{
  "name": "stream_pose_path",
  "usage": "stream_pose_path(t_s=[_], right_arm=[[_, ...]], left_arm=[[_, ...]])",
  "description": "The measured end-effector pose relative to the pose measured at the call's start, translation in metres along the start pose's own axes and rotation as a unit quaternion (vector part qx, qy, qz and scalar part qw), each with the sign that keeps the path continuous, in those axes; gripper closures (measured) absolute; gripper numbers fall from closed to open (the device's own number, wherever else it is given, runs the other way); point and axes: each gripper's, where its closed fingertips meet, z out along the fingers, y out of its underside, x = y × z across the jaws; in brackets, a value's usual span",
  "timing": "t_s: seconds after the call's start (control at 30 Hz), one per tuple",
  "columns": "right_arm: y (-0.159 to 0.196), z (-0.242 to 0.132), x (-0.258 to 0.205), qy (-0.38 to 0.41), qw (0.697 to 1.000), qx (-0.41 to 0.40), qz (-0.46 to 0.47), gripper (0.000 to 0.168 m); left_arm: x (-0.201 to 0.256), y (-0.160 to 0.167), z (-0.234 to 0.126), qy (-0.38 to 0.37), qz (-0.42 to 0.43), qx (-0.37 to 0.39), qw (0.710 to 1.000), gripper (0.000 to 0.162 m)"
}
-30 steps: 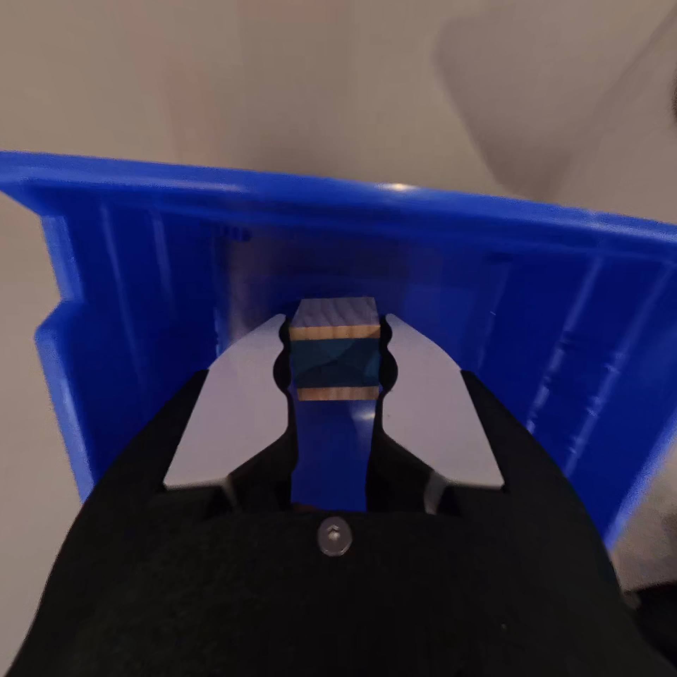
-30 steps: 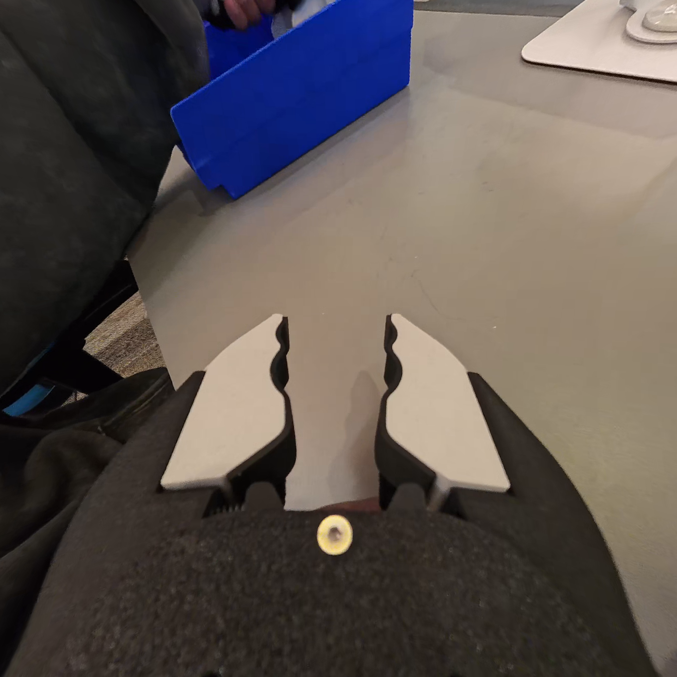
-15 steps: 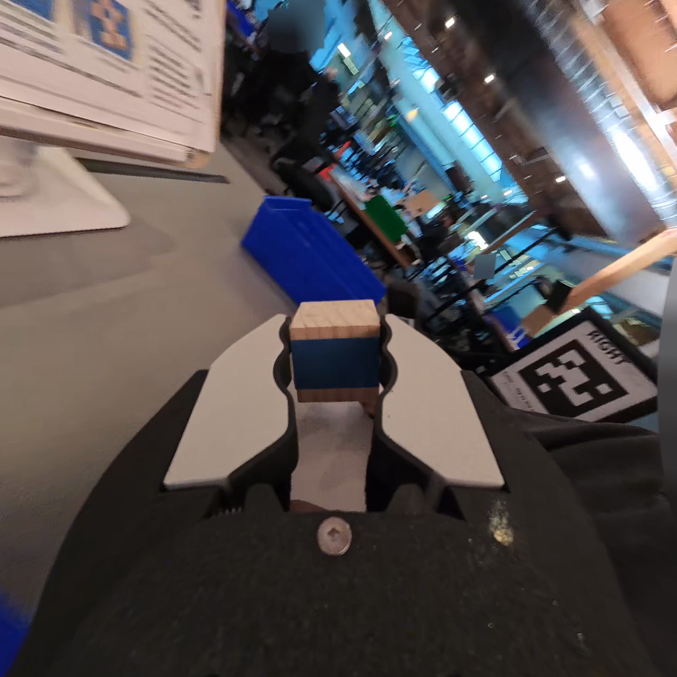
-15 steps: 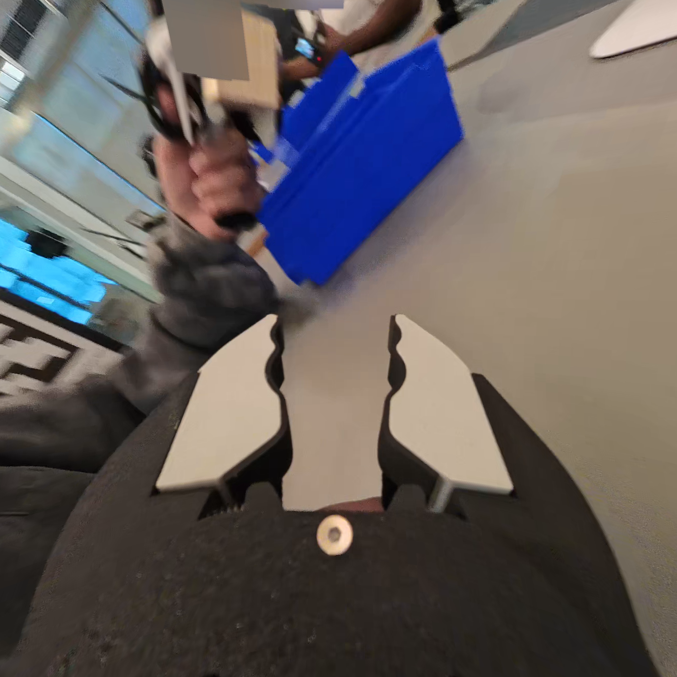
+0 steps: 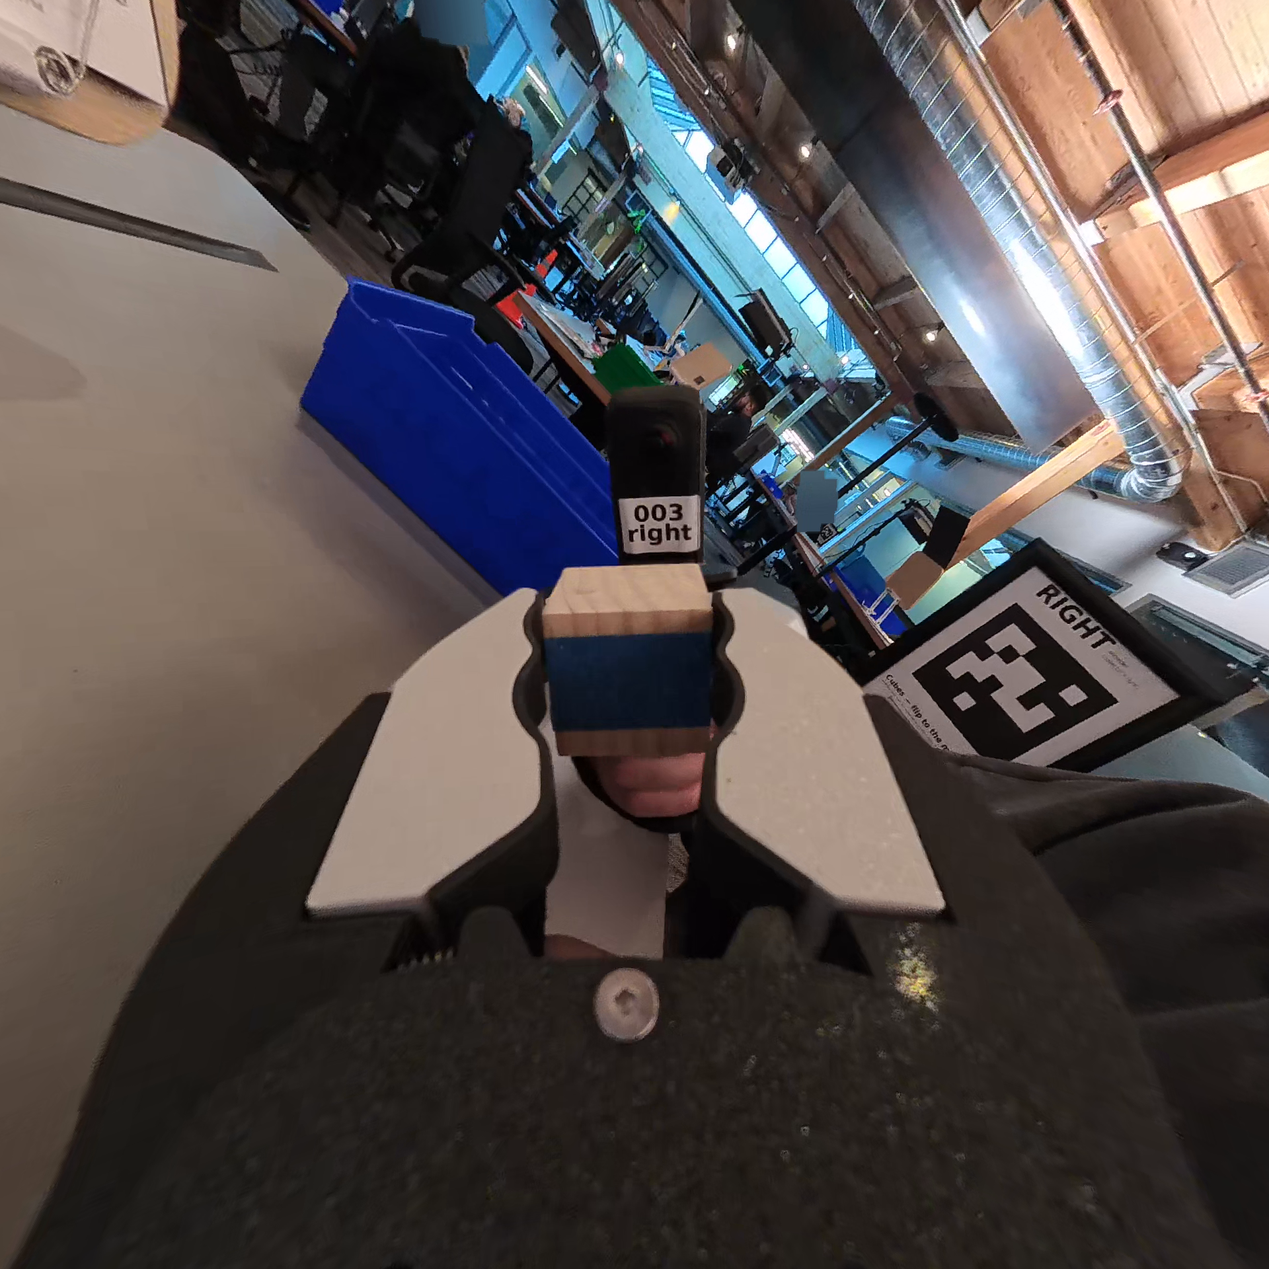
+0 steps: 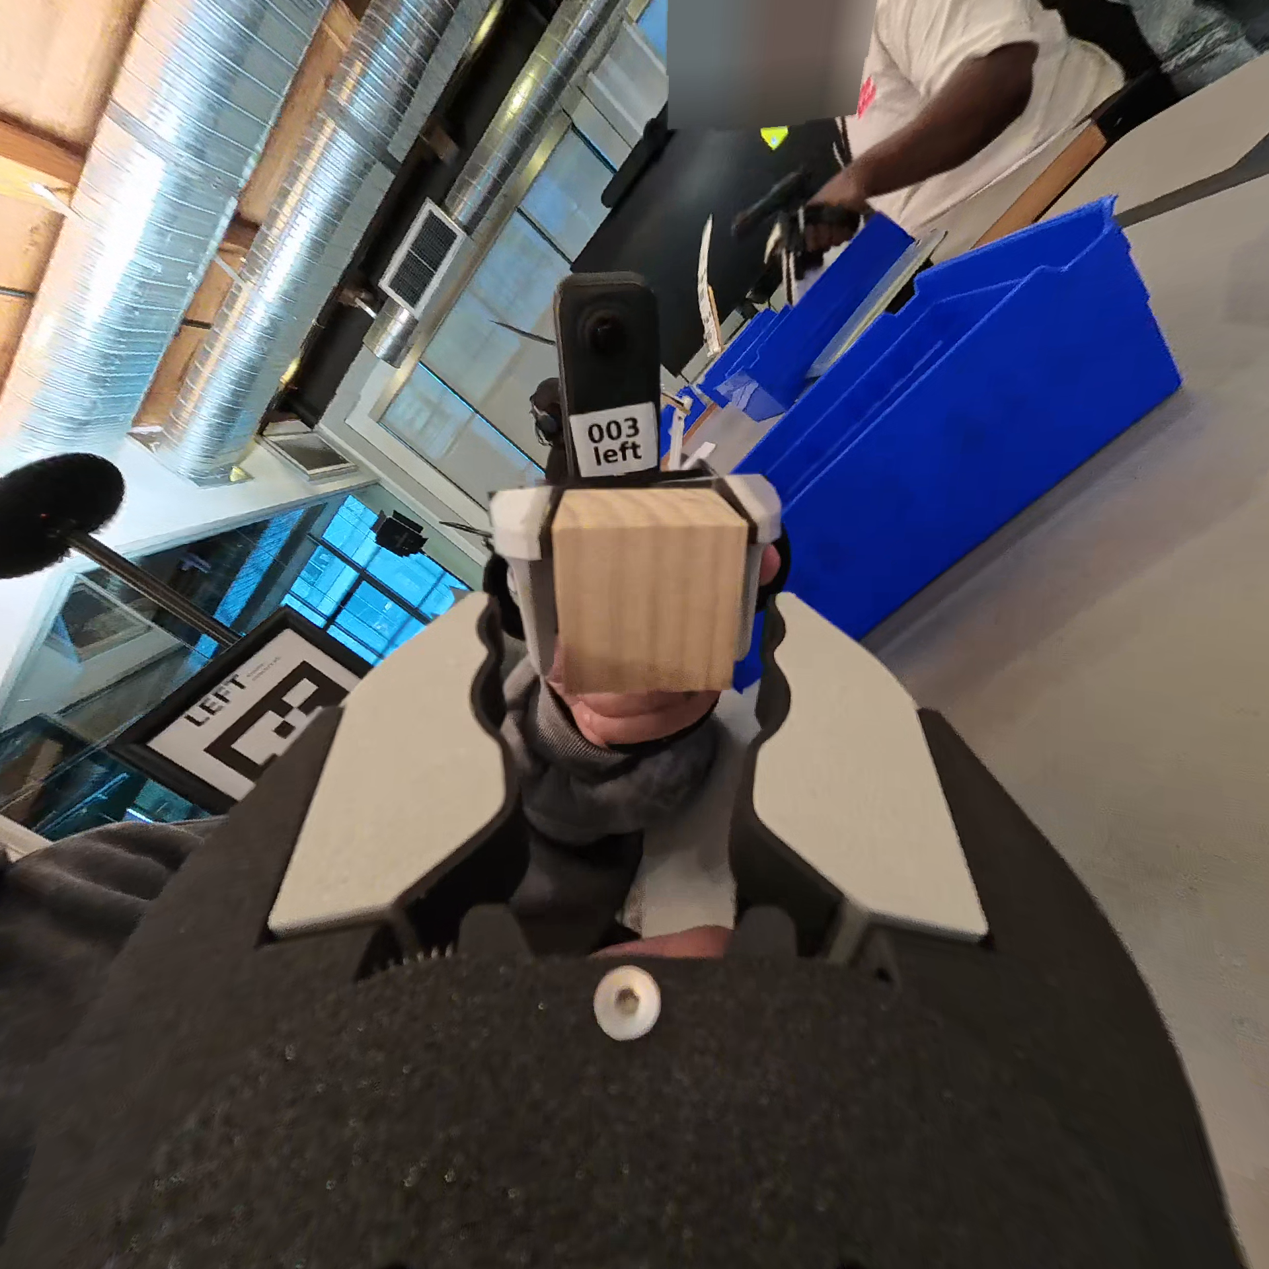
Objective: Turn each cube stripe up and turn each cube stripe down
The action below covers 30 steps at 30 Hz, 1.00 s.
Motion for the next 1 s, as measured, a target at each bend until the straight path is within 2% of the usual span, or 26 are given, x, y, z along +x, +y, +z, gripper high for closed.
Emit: stream_pose_path(t_s=[0.03,0.07,0.4,0.5,0.57,0.67,0.73,0.8,0.87,0.93,1.0], right_arm=[[0.004,0.001,0.002,0.003,1.000,-0.011,-0.006,0.105],[0.007,0.000,0.003,0.006,1.000,-0.018,-0.012,0.122],[0.013,-0.003,0.001,-0.001,0.999,-0.019,-0.031,0.122],[0.009,-0.008,-0.001,0.002,0.999,-0.016,-0.037,0.122],[0.004,-0.015,-0.001,0.018,0.999,-0.013,-0.047,0.123],[-0.005,-0.031,0.003,0.068,0.994,-0.015,-0.079,0.123],[-0.015,-0.047,0.008,0.119,0.987,-0.016,-0.107,0.123],[-0.032,-0.067,0.007,0.163,0.977,-0.017,-0.137,0.123],[-0.058,-0.094,-0.001,0.211,0.960,-0.013,-0.182,0.123],[-0.087,-0.133,-0.010,0.285,0.932,-0.011,-0.224,0.123],[-0.111,-0.180,-0.008,0.384,0.887,-0.031,-0.255,0.123]], left_arm=[[0.000,0.002,0.002,0.005,-0.006,0.000,1.000,0.118],[0.001,0.003,0.003,0.012,-0.011,-0.001,1.000,0.118],[0.005,0.011,0.002,0.001,0.009,-0.029,1.000,0.117],[0.020,-0.001,-0.018,-0.008,0.031,0.000,1.000,0.086],[0.017,0.003,-0.038,-0.068,0.068,0.003,0.995,0.081],[-0.004,0.037,-0.067,-0.185,0.118,0.012,0.976,0.078],[-0.018,0.071,-0.080,-0.239,0.136,0.033,0.961,0.085],[-0.023,0.103,-0.081,-0.256,0.131,0.023,0.957,0.091],[-0.016,0.119,-0.073,-0.241,0.117,-0.002,0.963,0.091],[-0.005,0.120,-0.065,-0.216,0.128,-0.014,0.968,0.091],[-0.004,0.121,-0.063,-0.223,0.152,-0.028,0.962,0.091]])
